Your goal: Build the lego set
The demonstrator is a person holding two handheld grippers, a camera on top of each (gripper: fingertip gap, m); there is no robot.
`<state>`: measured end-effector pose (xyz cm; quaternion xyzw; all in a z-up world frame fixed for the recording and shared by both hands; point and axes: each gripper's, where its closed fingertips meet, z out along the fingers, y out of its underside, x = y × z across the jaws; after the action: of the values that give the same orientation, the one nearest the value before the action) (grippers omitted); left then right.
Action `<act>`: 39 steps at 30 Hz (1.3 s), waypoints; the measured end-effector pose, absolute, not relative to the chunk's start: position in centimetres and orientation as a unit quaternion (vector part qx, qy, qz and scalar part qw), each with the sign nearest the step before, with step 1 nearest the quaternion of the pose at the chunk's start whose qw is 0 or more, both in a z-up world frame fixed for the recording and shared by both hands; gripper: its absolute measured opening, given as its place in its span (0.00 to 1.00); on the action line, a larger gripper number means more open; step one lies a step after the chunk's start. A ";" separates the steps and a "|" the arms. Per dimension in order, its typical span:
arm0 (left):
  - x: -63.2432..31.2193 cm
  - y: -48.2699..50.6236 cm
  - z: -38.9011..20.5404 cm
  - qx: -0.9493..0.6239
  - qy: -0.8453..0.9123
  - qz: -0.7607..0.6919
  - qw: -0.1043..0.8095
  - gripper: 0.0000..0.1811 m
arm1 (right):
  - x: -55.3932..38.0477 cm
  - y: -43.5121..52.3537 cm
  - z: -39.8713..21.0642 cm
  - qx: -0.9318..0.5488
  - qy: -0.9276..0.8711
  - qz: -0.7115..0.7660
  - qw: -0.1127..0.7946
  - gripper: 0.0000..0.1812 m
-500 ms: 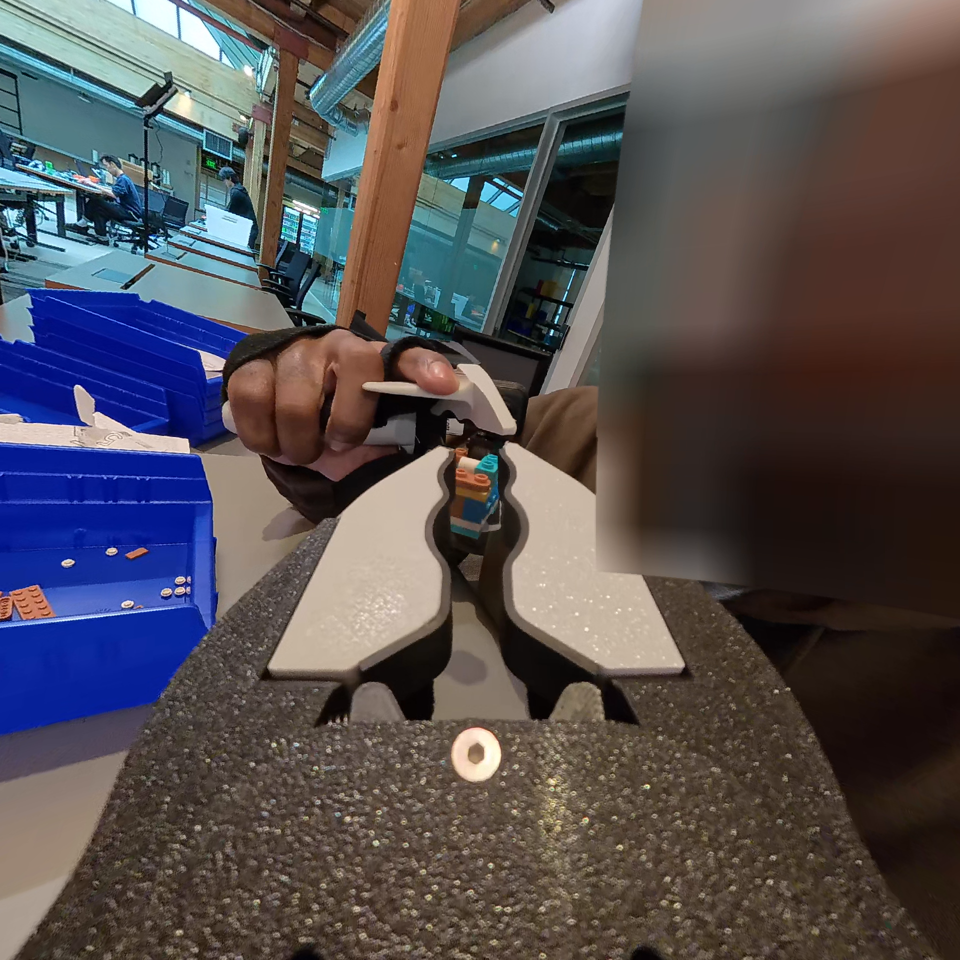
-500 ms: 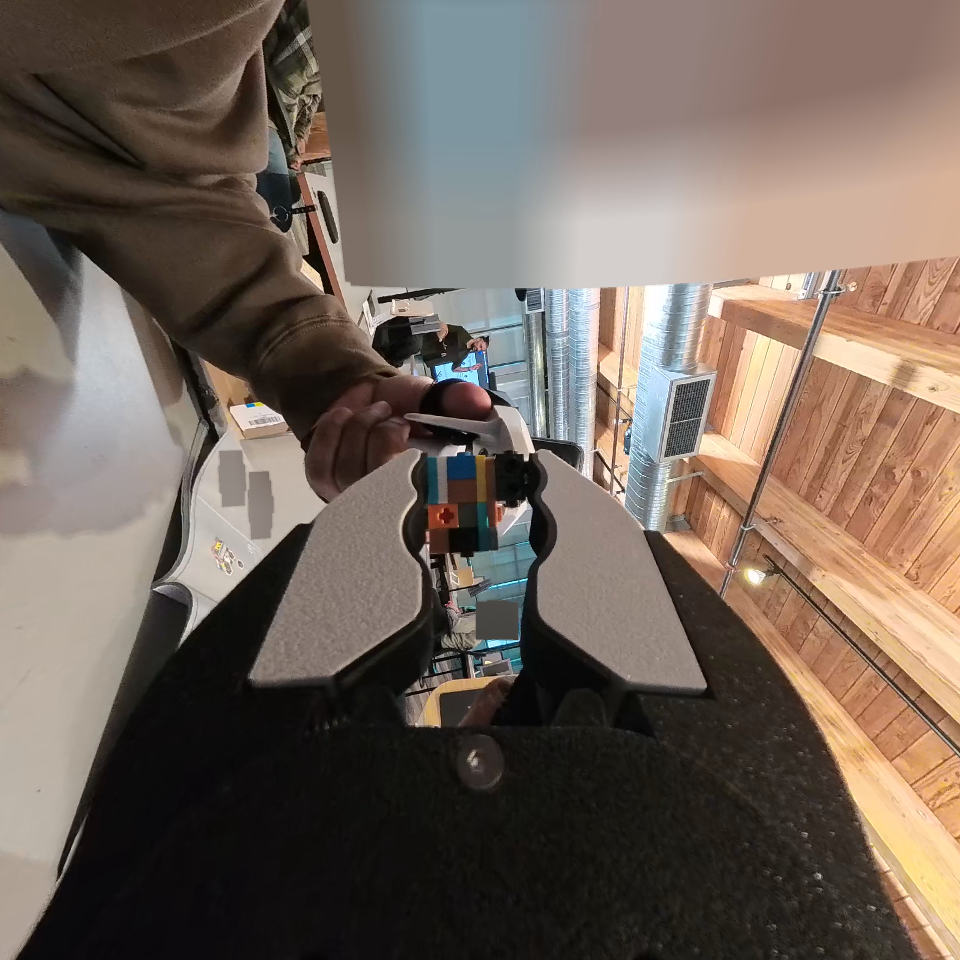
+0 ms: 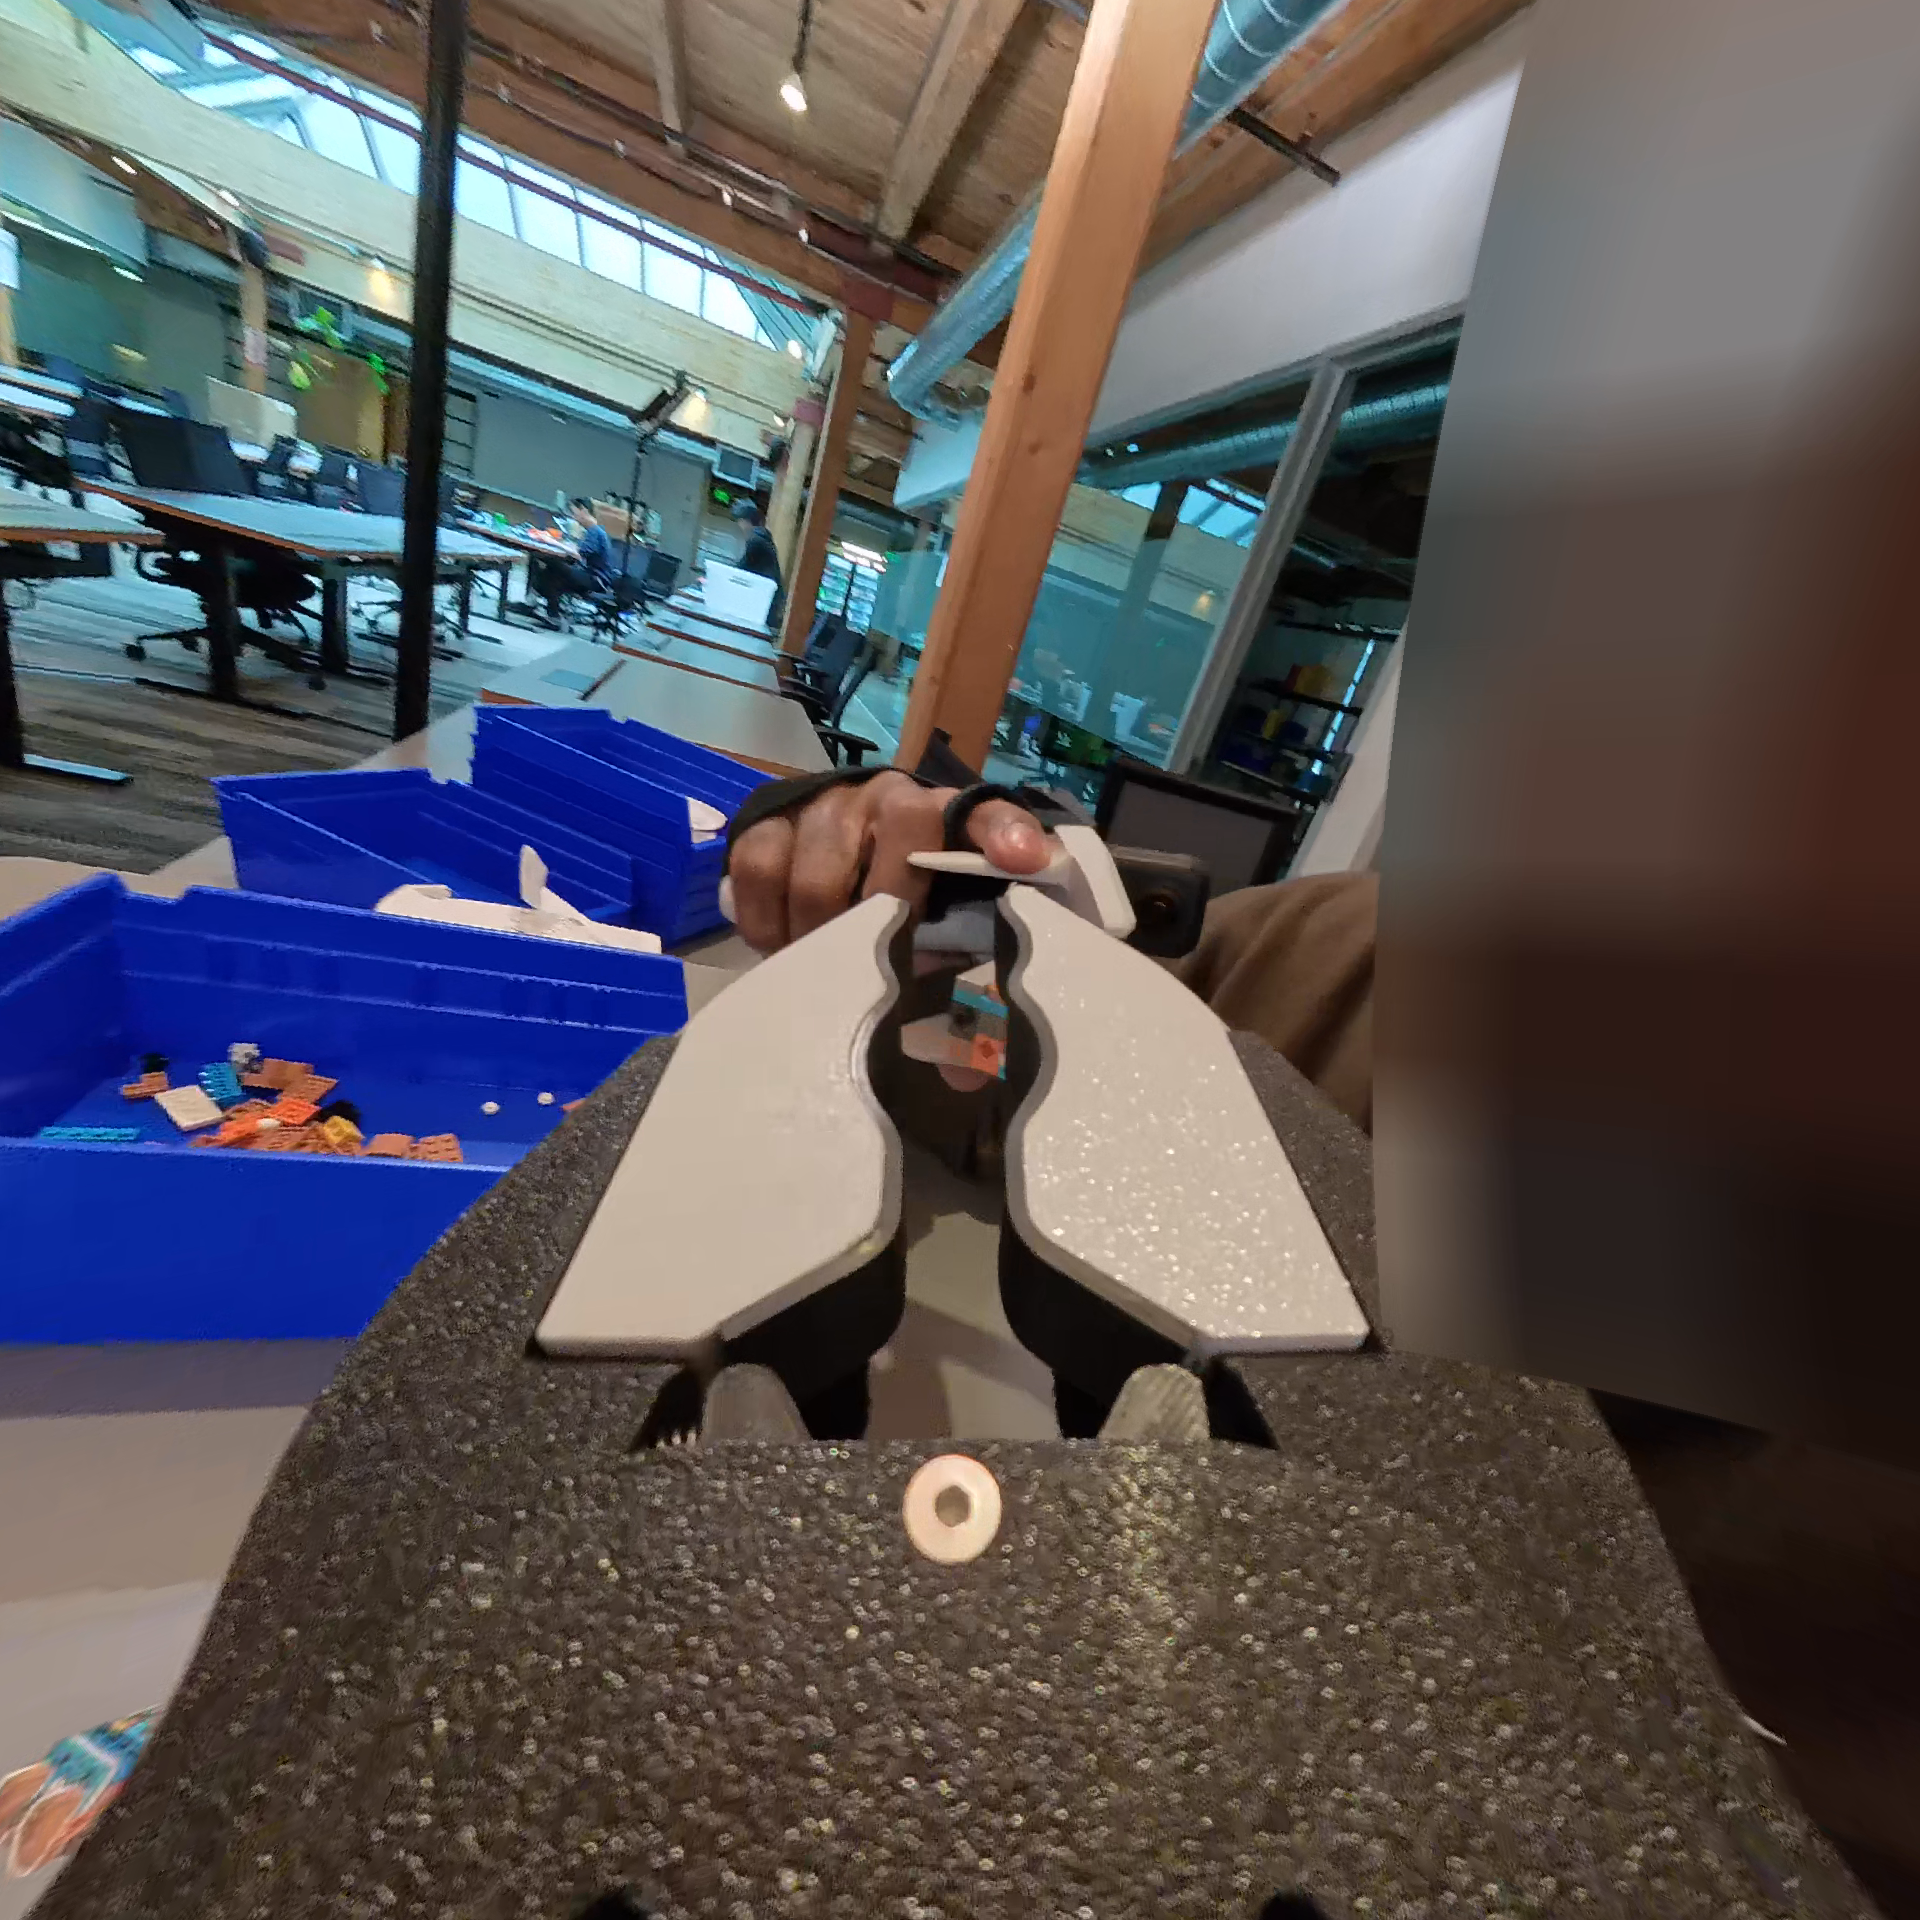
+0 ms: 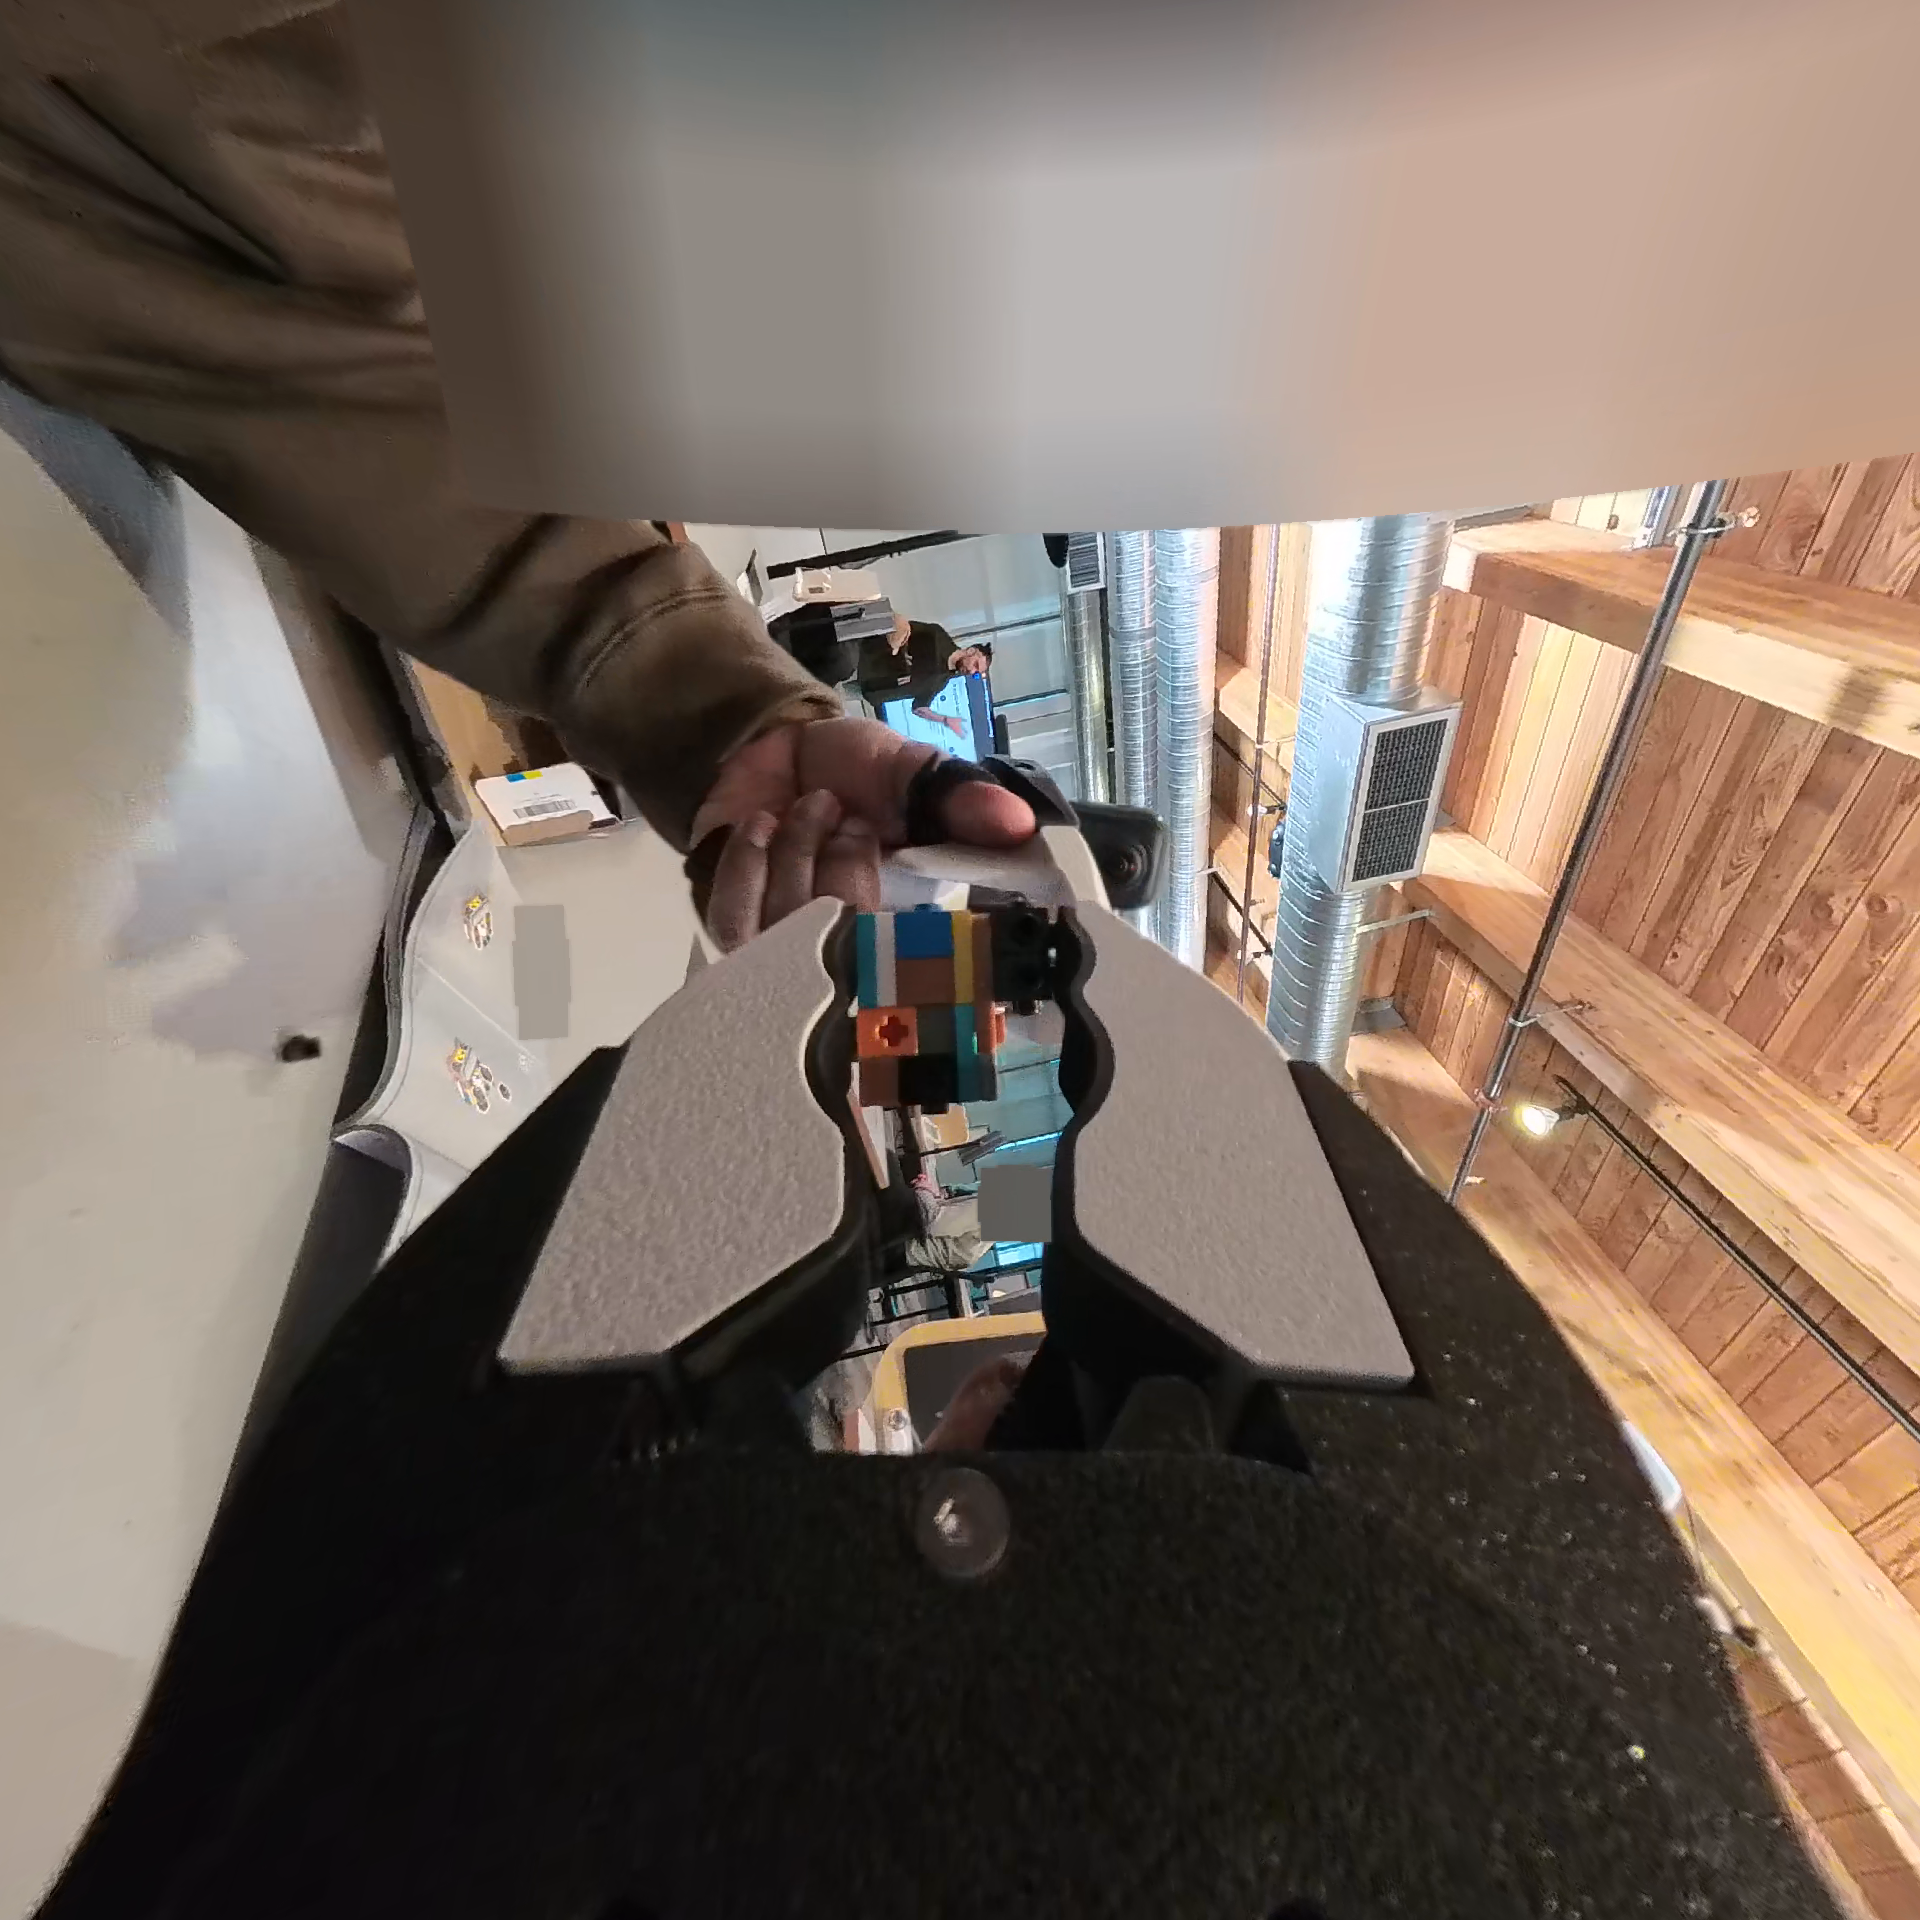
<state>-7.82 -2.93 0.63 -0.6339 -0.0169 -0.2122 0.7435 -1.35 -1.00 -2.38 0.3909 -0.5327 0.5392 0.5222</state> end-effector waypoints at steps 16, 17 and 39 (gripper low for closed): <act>-13.3 -4.7 -10.3 -0.780 -0.107 -0.059 0.614 0.09 | -2.3 -1.2 -6.1 0.339 -0.581 0.574 0.466 0.20; -13.4 -4.9 -11.5 -0.787 -0.111 -0.057 0.604 0.09 | -2.5 -1.3 -7.1 0.327 -0.590 0.580 0.456 0.20; -1.1 0.2 -15.3 -0.660 -0.006 -0.397 0.638 0.23 | -1.6 -2.9 -13.3 0.284 -0.599 0.614 0.429 0.20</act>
<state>-1.05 0.17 -15.27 -0.6600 -0.0060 -0.3965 0.6381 -1.59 -2.87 -13.29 0.2841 -0.5992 0.6137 0.4285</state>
